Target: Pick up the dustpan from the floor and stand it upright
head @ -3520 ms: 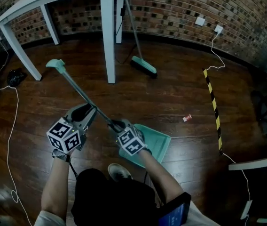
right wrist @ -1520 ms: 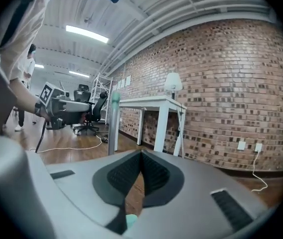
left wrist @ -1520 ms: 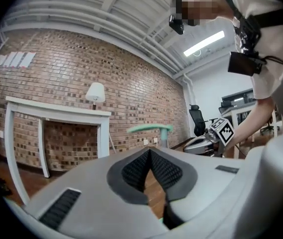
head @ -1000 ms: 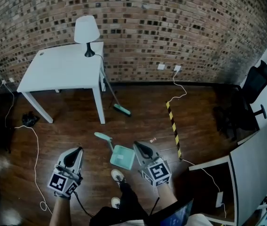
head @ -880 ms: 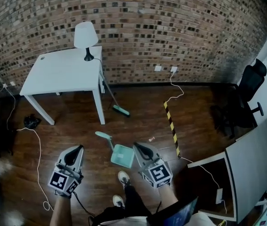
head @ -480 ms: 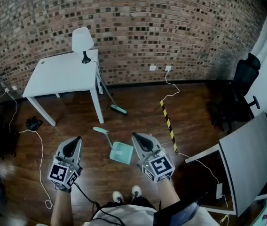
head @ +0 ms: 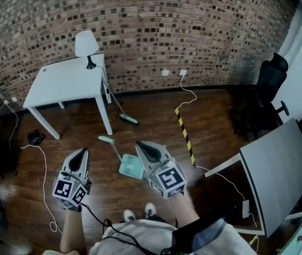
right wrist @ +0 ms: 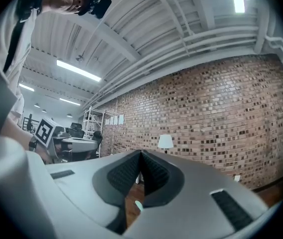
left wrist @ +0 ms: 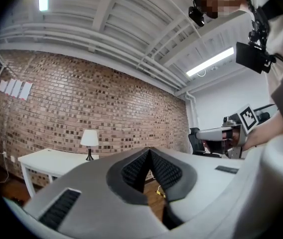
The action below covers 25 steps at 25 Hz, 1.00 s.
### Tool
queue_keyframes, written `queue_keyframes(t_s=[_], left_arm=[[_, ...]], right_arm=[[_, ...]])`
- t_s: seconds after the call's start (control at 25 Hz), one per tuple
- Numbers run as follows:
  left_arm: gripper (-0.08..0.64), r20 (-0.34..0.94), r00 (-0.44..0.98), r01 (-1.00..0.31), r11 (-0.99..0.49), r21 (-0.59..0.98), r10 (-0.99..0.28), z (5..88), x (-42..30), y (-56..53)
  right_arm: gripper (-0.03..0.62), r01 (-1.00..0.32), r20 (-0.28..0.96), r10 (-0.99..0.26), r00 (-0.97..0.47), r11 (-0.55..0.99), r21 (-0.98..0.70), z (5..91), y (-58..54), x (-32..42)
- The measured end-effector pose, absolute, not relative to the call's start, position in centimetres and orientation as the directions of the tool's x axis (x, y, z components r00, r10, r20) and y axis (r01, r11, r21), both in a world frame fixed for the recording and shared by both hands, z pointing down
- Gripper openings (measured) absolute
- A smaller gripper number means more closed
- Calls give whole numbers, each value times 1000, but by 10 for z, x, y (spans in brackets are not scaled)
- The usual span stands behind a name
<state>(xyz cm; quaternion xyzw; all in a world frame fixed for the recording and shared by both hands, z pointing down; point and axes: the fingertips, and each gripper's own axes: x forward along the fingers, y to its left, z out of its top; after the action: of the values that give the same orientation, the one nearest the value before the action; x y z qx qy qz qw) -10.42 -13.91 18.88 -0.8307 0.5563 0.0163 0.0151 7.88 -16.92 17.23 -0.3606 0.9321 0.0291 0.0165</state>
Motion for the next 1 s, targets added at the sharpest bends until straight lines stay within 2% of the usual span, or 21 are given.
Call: queue_keyframes(t_s=[0.24, 0.44, 0.68, 1.0], left_arm=[[5, -72, 381, -924, -381, -12, -922, 184, -106, -124], [5, -72, 395, -918, -393, -42, -916, 195, -109, -114], [5, -14, 439, -895, -435, -99, -899, 223, -102, -90], [5, 21, 450, -889, -450, -80, -893, 233, -70, -34]], right_arm=[[-14, -688, 1, -689, -725, 724, 48, 186, -156, 80], [-15, -723, -10, -723, -690, 691, -19, 195, -153, 87], [-14, -683, 114, -679, -726, 731, 5, 231, -118, 79], [-15, -698, 58, -696, -716, 711, -88, 214, -78, 103]])
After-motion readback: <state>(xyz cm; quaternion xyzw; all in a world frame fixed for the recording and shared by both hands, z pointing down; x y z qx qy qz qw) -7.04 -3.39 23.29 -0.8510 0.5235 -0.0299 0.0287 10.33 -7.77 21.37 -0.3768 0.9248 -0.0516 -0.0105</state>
